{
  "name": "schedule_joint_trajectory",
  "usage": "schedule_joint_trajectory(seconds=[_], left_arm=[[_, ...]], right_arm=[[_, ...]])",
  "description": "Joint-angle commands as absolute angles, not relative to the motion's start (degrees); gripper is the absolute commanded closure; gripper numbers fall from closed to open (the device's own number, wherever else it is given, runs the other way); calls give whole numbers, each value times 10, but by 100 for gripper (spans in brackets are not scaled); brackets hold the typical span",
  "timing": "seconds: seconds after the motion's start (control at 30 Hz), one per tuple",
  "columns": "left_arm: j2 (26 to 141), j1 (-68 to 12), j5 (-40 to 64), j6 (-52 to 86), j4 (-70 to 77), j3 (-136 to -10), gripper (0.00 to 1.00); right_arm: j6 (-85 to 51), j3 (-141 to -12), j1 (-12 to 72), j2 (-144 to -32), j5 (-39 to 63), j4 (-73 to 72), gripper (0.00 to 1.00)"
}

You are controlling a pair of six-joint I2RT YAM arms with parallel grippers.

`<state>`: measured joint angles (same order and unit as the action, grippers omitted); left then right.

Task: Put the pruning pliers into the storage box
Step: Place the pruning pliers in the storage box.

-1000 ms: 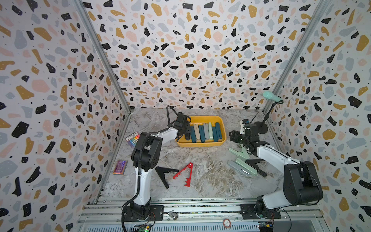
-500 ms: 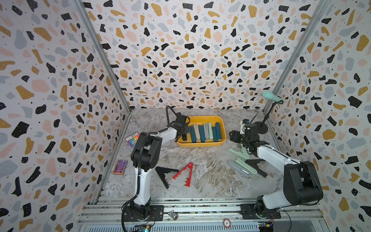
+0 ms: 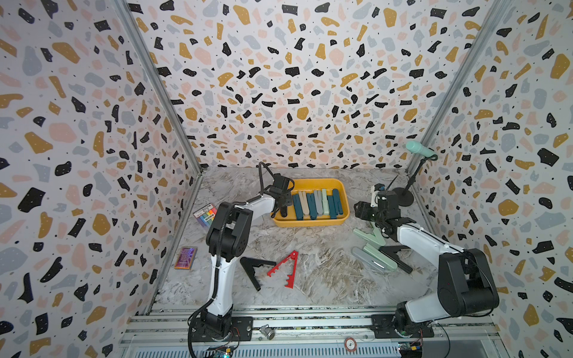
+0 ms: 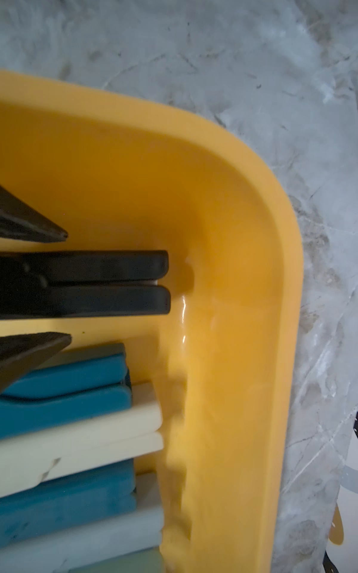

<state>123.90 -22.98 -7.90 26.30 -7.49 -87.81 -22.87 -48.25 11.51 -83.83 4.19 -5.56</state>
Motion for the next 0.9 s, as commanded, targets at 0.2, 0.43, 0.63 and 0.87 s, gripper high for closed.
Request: schedule_joint_trajectory(seconds=[0.2, 0.43, 0.63, 0.87], left_arm=[[1266, -226, -46, 277, -77, -894, 47], [1252, -226, -49, 278, -77, -875, 45], [1224, -226, -55, 291, -47, -840, 45], [1191, -231, -72, 278, -45, -842, 44]], right_arm=[[-227, -488, 112, -820, 36, -48, 27], [-225, -482, 110, -813, 31, -49, 27], [-226, -481, 109, -815, 35, -50, 27], [-229, -475, 109, -811, 36, -55, 27]])
